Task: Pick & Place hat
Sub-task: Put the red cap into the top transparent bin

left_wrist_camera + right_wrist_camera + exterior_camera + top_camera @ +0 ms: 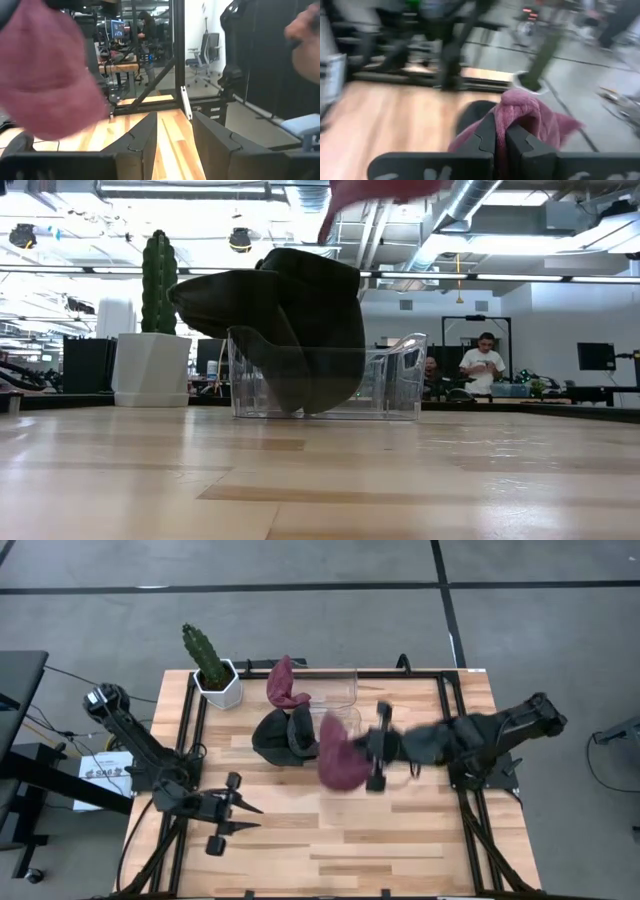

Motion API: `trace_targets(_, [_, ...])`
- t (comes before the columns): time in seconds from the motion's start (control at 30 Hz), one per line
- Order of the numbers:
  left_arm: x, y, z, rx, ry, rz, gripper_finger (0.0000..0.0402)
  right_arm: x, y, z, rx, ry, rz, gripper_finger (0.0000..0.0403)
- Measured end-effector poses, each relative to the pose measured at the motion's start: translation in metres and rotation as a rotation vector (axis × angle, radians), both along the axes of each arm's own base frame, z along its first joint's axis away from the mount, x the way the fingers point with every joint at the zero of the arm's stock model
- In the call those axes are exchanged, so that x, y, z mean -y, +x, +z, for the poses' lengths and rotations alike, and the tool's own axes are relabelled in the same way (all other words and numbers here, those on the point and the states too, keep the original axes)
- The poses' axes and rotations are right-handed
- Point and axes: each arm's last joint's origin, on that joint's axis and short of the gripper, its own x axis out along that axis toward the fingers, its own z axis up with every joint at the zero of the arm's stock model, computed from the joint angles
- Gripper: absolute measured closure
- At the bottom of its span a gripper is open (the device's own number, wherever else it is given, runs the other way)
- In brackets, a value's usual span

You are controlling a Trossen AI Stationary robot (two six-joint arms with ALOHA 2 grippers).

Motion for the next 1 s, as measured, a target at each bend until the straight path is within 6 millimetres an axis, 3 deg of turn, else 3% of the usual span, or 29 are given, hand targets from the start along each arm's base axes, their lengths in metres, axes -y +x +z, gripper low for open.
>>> trace_targets(0.23, [-0.016,-0.016,-0.006,0.012,-0.062,-0.021,0.0279,0.073,0.005,0.007,0.026,0.002,-0.256,0.0403])
trace_targets(0.53, [-0.019,-0.019,-0.006,0.02,-0.081,-0.023,0.0279,0.152,0.019,-0.001,0.042,0.034,-0.43,0.0403])
trace_targets(0.63, [-0.019,-0.019,-0.006,0.02,-0.082,-0.026,0.0279,0.172,0.033,-0.012,0.039,0.045,-0.444,0.0403])
trace_targets(1.0, [-0.019,-0.018,-0.006,0.021,-0.082,-0.03,0.0279,0.227,0.086,-0.085,-0.13,0.018,-0.526,0.0403])
